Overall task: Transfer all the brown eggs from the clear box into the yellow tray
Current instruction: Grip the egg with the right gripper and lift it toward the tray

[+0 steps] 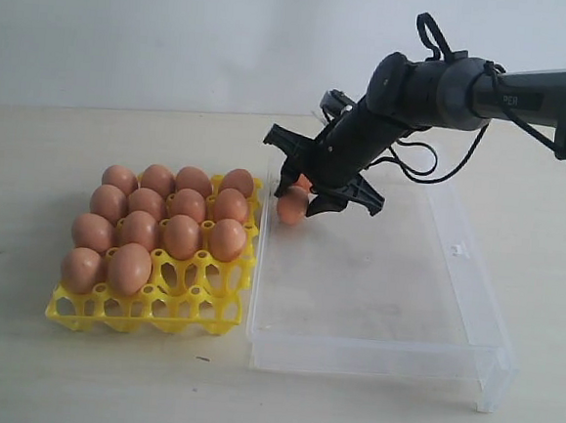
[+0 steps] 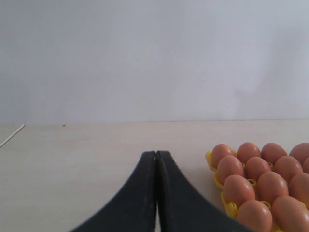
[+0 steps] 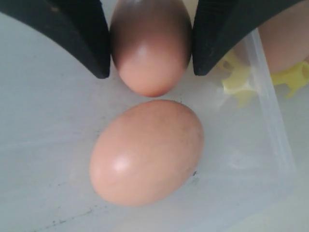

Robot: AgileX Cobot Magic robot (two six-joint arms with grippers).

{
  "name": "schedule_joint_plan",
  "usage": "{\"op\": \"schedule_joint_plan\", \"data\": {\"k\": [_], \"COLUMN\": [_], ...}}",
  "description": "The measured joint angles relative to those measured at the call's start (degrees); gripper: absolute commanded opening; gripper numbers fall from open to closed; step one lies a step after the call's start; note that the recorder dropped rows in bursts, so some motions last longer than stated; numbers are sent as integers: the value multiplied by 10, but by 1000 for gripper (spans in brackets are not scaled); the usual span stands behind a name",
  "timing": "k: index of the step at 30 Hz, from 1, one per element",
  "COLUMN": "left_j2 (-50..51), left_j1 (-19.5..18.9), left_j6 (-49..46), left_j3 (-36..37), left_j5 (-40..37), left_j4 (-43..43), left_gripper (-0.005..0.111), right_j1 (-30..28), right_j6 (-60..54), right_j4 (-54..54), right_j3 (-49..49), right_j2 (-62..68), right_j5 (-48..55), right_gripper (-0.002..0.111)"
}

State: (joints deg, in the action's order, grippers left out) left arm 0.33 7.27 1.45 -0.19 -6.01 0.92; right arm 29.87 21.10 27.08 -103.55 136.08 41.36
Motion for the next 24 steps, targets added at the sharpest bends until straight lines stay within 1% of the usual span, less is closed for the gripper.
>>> {"op": "schedule_joint_plan", "data": {"k": [1, 2, 8, 14, 16, 19, 24], "left_j2": [0, 0, 0, 0, 0, 0, 0], "left_j1": [0, 0, 0, 0, 0, 0, 0], "left_j6": [0, 0, 0, 0, 0, 0, 0], "left_j3": [0, 0, 0, 0, 0, 0, 0], "left_j5": [0, 0, 0, 0, 0, 0, 0], "left_j4": [0, 0, 0, 0, 0, 0, 0], "left_gripper": [0, 0, 0, 0, 0, 0, 0], "right_j1": [0, 0, -3, -7, -6, 10, 67], "right_j6": [-3, -8, -42, -74, -94, -115, -125], "right_j4": [1, 1, -15, -118, -128, -133, -129], "right_j3": [0, 0, 0, 9, 28, 82, 211], "right_j2": [0, 0, -10, -78, -110, -166, -257], "right_j5": [0, 1, 19, 44, 42, 20, -89], "right_gripper": [4, 0, 0, 0, 0, 0, 0]}}
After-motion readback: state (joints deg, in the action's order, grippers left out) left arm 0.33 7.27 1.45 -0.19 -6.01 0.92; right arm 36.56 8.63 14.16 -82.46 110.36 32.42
